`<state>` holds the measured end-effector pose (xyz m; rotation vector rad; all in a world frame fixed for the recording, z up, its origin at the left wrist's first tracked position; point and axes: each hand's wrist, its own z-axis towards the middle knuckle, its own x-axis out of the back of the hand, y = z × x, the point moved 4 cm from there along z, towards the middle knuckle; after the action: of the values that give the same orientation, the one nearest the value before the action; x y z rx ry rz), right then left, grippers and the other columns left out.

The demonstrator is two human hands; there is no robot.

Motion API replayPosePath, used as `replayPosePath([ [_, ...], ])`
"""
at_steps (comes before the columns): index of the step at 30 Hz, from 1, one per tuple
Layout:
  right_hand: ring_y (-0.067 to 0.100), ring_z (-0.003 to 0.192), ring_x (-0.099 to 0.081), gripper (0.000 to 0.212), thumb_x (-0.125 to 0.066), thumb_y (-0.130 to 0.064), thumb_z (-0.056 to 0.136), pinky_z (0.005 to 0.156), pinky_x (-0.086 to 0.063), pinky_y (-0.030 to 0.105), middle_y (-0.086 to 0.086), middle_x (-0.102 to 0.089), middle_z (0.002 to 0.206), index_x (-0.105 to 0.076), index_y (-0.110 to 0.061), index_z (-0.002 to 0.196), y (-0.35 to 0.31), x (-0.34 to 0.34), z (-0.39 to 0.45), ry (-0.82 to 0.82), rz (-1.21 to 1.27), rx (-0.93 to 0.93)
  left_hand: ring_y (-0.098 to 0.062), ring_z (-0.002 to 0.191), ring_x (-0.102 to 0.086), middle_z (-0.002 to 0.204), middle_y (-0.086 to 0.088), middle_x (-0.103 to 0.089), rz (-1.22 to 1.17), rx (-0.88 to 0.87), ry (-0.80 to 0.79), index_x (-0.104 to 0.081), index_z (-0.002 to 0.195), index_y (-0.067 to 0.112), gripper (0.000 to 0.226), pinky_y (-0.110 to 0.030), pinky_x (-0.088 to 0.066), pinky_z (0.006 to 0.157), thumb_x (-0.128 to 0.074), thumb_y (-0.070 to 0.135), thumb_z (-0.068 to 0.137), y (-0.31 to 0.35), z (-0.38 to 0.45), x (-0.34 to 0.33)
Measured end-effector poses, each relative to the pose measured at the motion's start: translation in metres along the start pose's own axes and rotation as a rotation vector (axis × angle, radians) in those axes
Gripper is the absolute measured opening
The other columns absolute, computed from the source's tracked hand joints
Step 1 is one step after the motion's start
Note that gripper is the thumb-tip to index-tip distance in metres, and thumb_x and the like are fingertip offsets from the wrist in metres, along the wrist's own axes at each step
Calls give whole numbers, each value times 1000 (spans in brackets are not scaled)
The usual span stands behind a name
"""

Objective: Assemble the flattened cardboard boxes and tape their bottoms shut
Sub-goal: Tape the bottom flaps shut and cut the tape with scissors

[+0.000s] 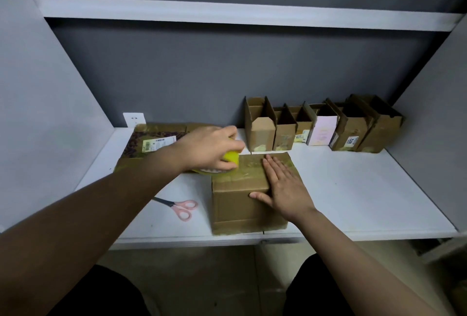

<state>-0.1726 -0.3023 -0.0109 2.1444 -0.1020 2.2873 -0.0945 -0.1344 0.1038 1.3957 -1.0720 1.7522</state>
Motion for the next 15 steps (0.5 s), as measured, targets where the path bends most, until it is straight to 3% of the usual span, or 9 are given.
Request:
replayPosePath([
  [3, 14, 148, 2, 125, 23, -89, 54, 114, 7, 26, -1, 1, 162, -1, -18, 154, -1, 0, 0, -1, 12, 10, -25, 98, -57, 113, -3, -48, 109, 16, -137, -53, 113, 28, 35, -34, -46, 73, -55, 49, 85, -12, -4, -6],
  [7, 14, 149, 1, 130, 21, -92, 50, 117, 4, 28, -1, -1, 162, -3, -18, 154, -3, 1, 1, -6, 27, 1, -25, 97, -58, 112, 0, -49, 67, 56, -153, -54, 113, 30, 37, -35, -49, 76, -58, 50, 82, -15, -2, -9],
  [9, 16, 149, -4, 133, 9, -97, 48, 119, -1, 32, 0, -6, 162, -8, -17, 154, -6, 5, 3, 5, 34, -24, -23, 98, -58, 111, 2, -50, 23, 76, -151, -56, 112, 31, 37, -34, -48, 77, -60, 50, 81, -18, -1, -11],
  [12, 20, 149, -5, 117, -11, -88, 62, 119, -1, 38, 4, -12, 161, -13, -16, 153, -24, 11, 9, 81, -19, 30, -19, 102, -57, 111, 5, -52, 14, 77, -139, -57, 112, 33, 37, -30, -44, 75, -60, 52, 80, -20, 1, -11],
  [15, 16, 148, 5, 109, -21, -84, 73, 117, 9, 32, 4, 0, 162, 0, -13, 153, -44, 3, 14, 39, -18, 171, -16, 107, -55, 114, 7, -52, 26, 82, -129, -57, 114, 36, 39, -29, -42, 77, -58, 55, 80, -20, 3, -11],
])
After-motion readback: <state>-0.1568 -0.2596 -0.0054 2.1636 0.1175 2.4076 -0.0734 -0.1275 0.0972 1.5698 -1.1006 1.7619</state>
